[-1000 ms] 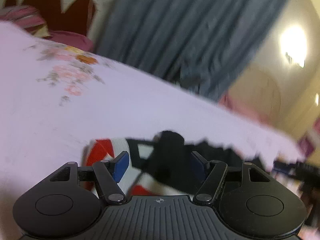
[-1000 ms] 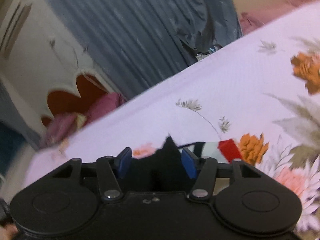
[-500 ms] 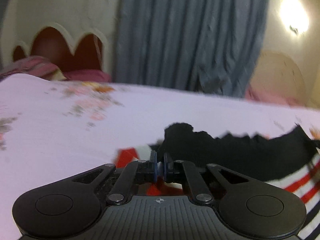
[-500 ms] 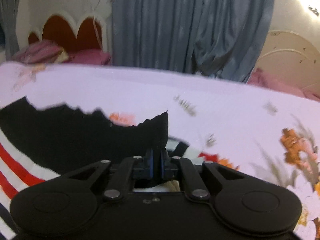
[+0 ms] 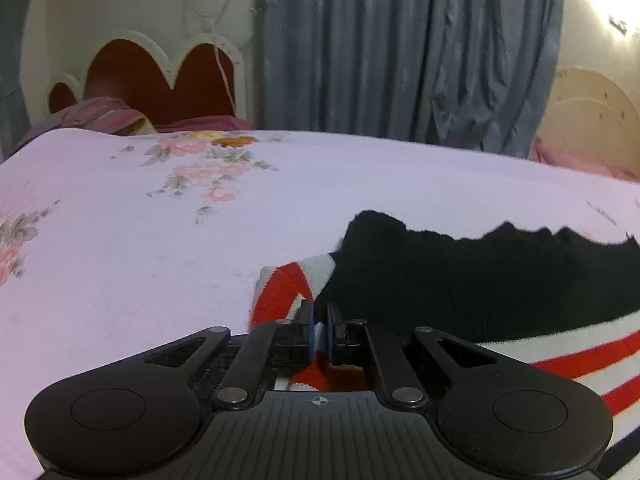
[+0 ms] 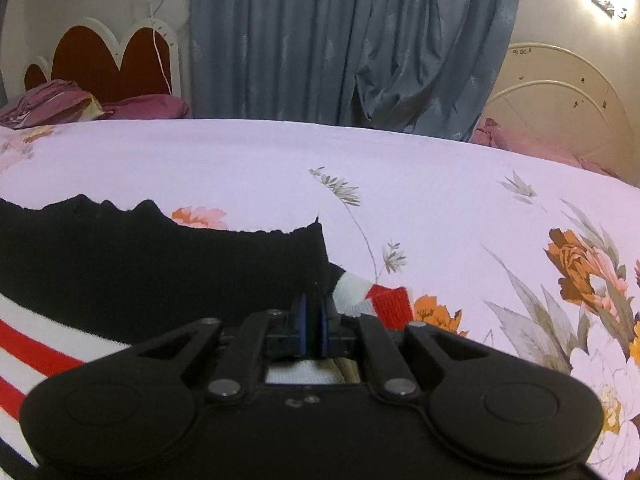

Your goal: Fold small clothes

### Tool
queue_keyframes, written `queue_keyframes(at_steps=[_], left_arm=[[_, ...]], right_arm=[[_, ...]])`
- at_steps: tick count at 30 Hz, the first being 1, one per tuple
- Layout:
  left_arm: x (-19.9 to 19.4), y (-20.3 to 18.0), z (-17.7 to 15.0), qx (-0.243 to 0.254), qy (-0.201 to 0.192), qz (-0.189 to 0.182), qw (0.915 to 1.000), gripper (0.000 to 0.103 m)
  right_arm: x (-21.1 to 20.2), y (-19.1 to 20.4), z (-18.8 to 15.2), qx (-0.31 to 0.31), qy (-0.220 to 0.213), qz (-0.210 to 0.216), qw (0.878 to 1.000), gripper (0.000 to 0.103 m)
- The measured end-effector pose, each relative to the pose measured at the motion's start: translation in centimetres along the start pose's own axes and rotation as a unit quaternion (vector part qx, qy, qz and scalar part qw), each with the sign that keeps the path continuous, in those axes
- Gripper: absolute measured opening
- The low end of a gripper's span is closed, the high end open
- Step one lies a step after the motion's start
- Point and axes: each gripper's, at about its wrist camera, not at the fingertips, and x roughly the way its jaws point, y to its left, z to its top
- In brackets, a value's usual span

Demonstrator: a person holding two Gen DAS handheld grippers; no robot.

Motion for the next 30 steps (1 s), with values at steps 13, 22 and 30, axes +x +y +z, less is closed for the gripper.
queue_keyframes(at_steps=[13, 22, 30], left_arm=[[-2.8, -4.8, 3.0, 0.031, -0.032, -0.081, 0.9957, 0.065], [0.5, -5.9, 0.7, 0.074, 0.012, -0.078, 0.9941, 0.065], [-0.3, -4.0, -0.3, 0.096, 0.003, -0.051, 0.994, 0.065]], right_arm=[[-3.9, 5.5, 1.4, -0.028, -0.056, 0.07, 0.996, 0.035], [-0.9, 9.5, 0.3, -0.129, -0.005, 0.072, 0.989, 0.049], [-1.2, 4.0, -0.4, -0.076, 0.011, 0.004, 0.997, 0.056]])
